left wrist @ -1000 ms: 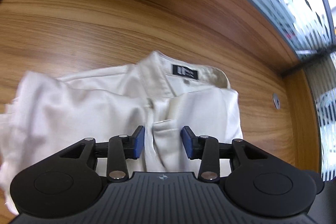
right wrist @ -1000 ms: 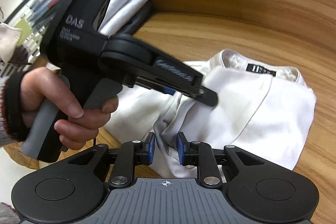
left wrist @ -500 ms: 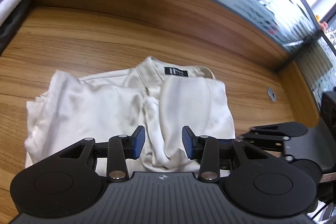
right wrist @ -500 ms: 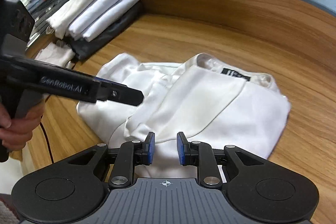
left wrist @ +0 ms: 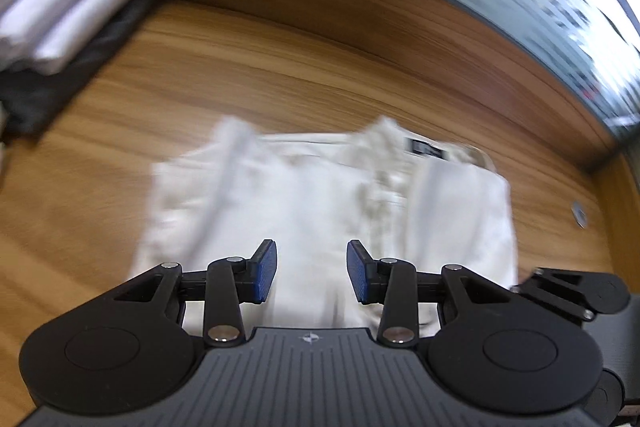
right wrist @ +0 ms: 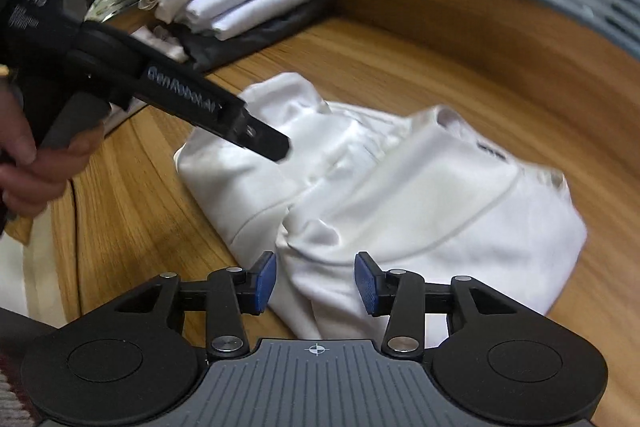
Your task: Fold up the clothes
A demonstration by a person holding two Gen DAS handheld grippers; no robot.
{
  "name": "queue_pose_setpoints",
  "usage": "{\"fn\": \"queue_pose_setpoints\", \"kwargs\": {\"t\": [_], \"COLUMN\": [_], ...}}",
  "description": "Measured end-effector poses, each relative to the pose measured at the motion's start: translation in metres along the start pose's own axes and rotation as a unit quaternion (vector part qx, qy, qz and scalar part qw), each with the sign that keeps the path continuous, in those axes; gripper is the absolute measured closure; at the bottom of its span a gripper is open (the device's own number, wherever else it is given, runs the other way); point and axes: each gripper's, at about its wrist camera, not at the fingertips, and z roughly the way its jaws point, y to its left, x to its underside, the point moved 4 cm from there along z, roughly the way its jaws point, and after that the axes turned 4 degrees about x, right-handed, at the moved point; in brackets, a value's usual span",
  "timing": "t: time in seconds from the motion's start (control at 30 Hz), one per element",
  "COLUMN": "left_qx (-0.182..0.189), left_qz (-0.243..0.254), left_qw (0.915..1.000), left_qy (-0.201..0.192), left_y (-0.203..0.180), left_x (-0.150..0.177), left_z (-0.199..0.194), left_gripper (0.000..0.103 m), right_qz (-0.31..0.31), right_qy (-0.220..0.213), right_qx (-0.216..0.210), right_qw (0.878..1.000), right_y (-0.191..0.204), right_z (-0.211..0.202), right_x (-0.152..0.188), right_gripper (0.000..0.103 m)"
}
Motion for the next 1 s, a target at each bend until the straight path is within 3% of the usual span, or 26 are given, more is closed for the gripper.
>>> {"fn": "queue_pose_setpoints", "kwargs": {"t": [0.17,0.27,0.37,0.53,0.7,0.8,1.0], "left_qx": [-0.054,-0.073,-0.082,-0.082,-0.073,-0.058,-0.038], "left_qz": [-0.041,-0.060,-0.074,-0.090,-0.102,-0.108,-0.136], "left_qw": [0.9977,0.9953,0.9935,0.9923,0.9919,0.9923,0.9897], "left_qy": [-0.011,-0.020,-0.027,-0.023,-0.022,-0.021,-0.023], "left_y": [0.038,0.055,0.068,0.081,0.091,0.093,0.098], "left_x": [0.008,0.013,0.020,0.028,0.032,0.032,0.034], "left_z": [-0.020,-0.031,-0.039,-0.033,-0.023,-0.017,-0.007], "left_gripper": [0.051,0.044,0.036,0.030,0.030,0.031,0.046], "right_qz": [-0.049,-0.069,-0.072,-0.090,-0.115,-0.113,-0.079], "right_qy": [-0.001,0.004,-0.004,-0.001,0.042,0.044,0.024], "right_qx": [0.021,0.039,0.037,0.021,0.005,0.003,0.010], "right_qw": [0.999,0.997,0.997,0.996,0.992,0.993,0.997], "right_y": [0.016,0.019,0.020,0.023,0.028,0.030,0.021], "right_z": [0.017,0.025,0.014,-0.010,0.002,0.001,-0.014], "right_x": [-0.004,-0.004,-0.008,-0.014,-0.001,0.000,-0.015], "right_gripper": [0.060,0.086,0.090,0.090,0.087,0.081,0.076]}}
